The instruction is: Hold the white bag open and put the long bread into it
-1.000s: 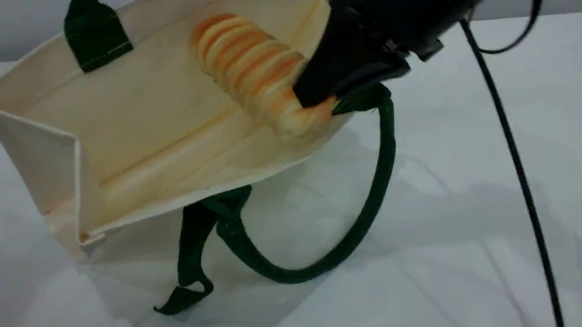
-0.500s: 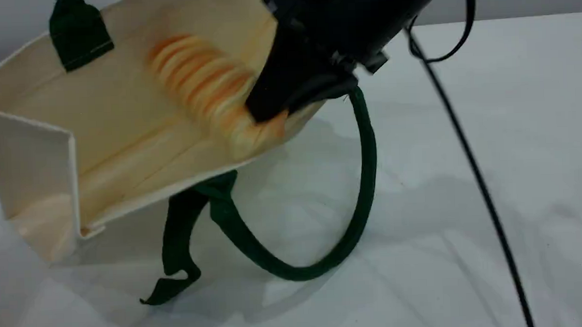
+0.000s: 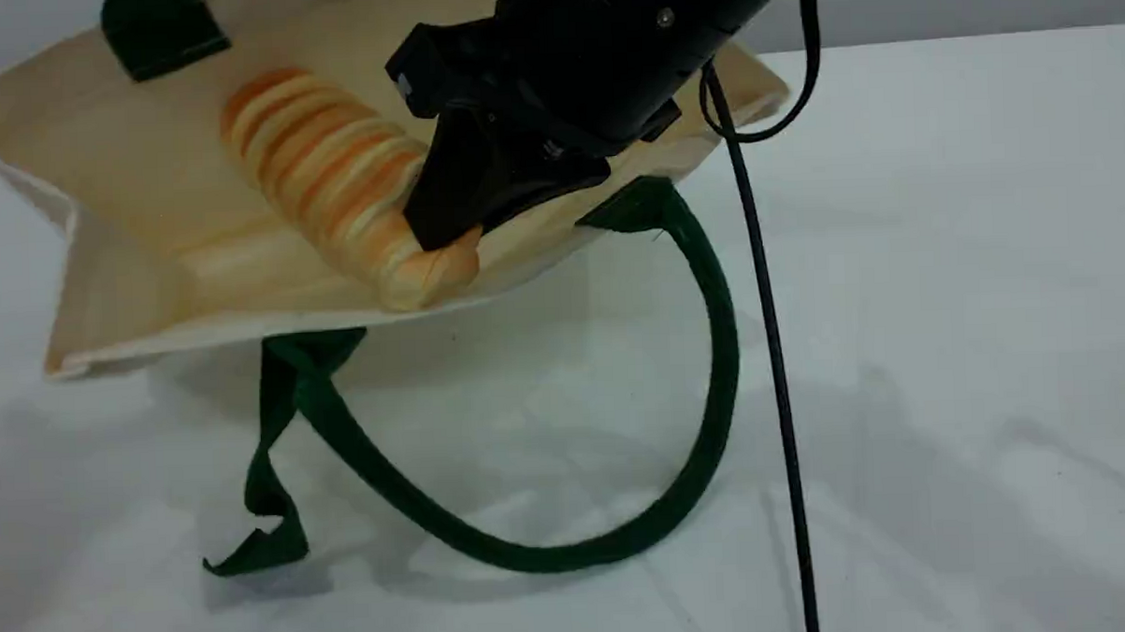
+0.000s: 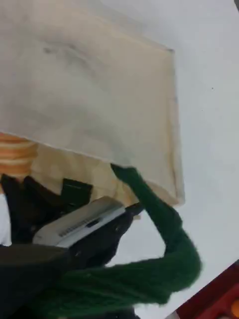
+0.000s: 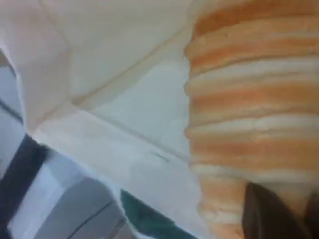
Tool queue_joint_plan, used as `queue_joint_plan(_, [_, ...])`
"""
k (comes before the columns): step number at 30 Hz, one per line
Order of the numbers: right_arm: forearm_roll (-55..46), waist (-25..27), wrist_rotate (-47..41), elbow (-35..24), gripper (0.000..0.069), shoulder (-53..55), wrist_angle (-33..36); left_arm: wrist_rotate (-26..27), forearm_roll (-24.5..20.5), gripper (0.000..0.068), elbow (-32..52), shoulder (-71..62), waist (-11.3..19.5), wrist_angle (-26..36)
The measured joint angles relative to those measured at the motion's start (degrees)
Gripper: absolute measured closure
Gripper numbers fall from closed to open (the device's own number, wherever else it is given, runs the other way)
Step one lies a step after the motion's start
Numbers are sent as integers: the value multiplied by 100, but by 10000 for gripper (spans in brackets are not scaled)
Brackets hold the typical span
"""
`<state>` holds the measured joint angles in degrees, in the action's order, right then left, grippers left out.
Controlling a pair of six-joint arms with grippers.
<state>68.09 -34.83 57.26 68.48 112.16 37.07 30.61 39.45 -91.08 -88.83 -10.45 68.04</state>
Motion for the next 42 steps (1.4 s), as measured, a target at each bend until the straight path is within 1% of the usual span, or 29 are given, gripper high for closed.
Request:
queue_joint_plan(3, [0, 0, 0, 0, 597, 0, -88, 0, 0, 599, 0, 0, 0, 7])
queue_joint_plan(6, [-26, 0, 22, 0, 524, 0, -88, 0, 0, 599, 0, 0, 0, 13])
queue_joint_plan(12, [-67, 0, 62, 0, 272, -137, -105, 0, -1, 599, 0, 0, 0, 42])
queue_joint_plan(14, [-93, 0, 76, 0, 213, -254, -99, 0, -1, 599, 0, 0, 0, 42])
queue_joint_plan(16, [-220, 0, 76, 0, 178, -385, -58, 0, -1, 599, 0, 0, 0, 42])
queue_joint_plan(21, [-772, 76, -139, -6, 163, -905, 277, 0, -116, 599, 0, 0, 0, -128])
queue_joint_plan(26, [-1359, 338, -574, -6, 168, -1507, 282, 0, -229, 599, 0, 146, 7, -314])
queue_joint_plan(29, [-1461, 483, -752, -12, 175, -1726, 281, -17, -259, 599, 0, 317, 21, -495])
queue_joint_plan(33, [-1512, 531, -773, -12, 177, -1725, 435, -324, -540, 599, 0, 517, 268, -689])
queue_joint_plan(36, [-1500, 531, -773, -12, 177, -1725, 517, -354, -507, 599, 0, 610, 472, -684])
queue_joint_plan(39, [-1500, 531, -773, -12, 177, -1725, 512, -342, -450, 599, 5, 623, 467, -559])
queue_joint_plan(42, [-1506, 531, -773, -12, 177, -1725, 519, -283, -496, 599, 103, 603, 460, -597])
